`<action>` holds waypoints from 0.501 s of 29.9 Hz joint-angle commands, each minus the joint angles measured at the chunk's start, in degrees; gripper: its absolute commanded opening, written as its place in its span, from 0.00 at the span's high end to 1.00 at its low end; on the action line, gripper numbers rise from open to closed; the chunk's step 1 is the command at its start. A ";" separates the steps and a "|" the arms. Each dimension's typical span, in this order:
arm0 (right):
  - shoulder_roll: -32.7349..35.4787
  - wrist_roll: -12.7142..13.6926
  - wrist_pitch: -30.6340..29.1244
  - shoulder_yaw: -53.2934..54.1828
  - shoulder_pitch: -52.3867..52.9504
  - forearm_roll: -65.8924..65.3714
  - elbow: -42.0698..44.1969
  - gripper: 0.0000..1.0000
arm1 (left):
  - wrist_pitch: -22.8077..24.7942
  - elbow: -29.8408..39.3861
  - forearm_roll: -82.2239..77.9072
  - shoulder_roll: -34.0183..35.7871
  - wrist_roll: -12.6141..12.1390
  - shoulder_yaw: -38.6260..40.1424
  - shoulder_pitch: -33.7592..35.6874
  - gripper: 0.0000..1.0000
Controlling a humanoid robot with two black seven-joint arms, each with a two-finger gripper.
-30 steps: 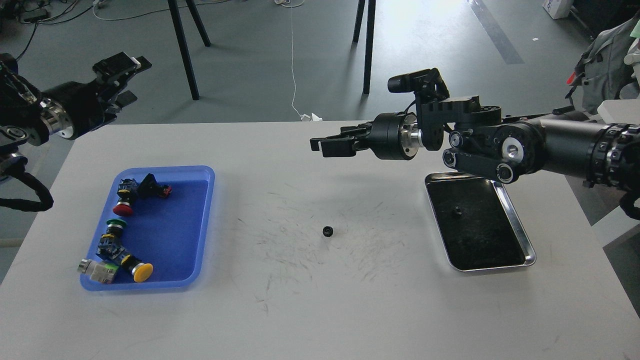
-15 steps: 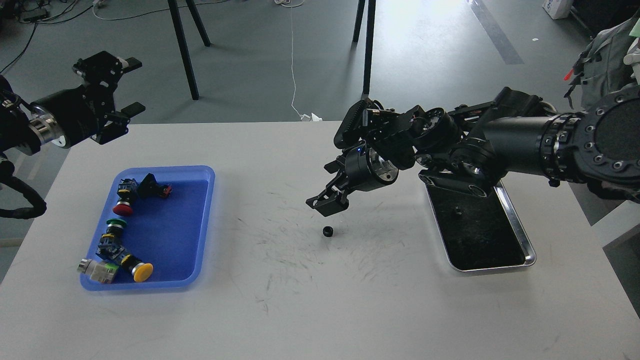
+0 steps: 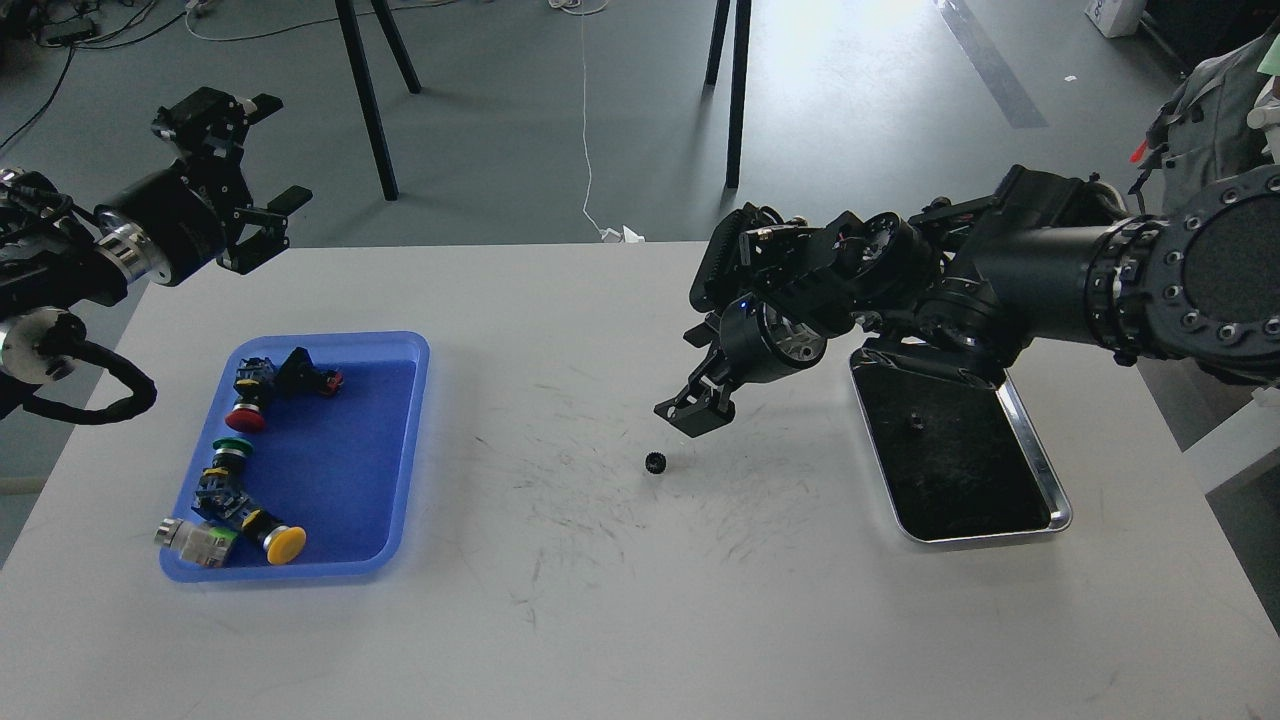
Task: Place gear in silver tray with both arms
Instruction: 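Move the right gripper down toward the black gear on the table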
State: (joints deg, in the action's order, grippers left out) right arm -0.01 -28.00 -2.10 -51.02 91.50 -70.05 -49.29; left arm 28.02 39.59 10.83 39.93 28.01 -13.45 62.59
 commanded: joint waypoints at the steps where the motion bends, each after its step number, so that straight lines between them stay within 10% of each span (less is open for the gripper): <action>1: 0.01 0.00 0.16 -0.48 -0.62 0.00 0.07 0.06 | -0.02 -1.88 0.60 -0.65 -0.01 0.79 -0.45 0.01; 15: 0.01 0.00 1.04 -0.13 -3.87 0.44 0.77 0.08 | -0.02 -1.88 2.97 0.23 -0.01 1.85 -1.77 0.01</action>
State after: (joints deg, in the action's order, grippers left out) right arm 0.00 -28.00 -1.23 -51.31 88.23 -69.78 -48.56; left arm 28.00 37.86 13.80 40.02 28.01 -11.60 61.01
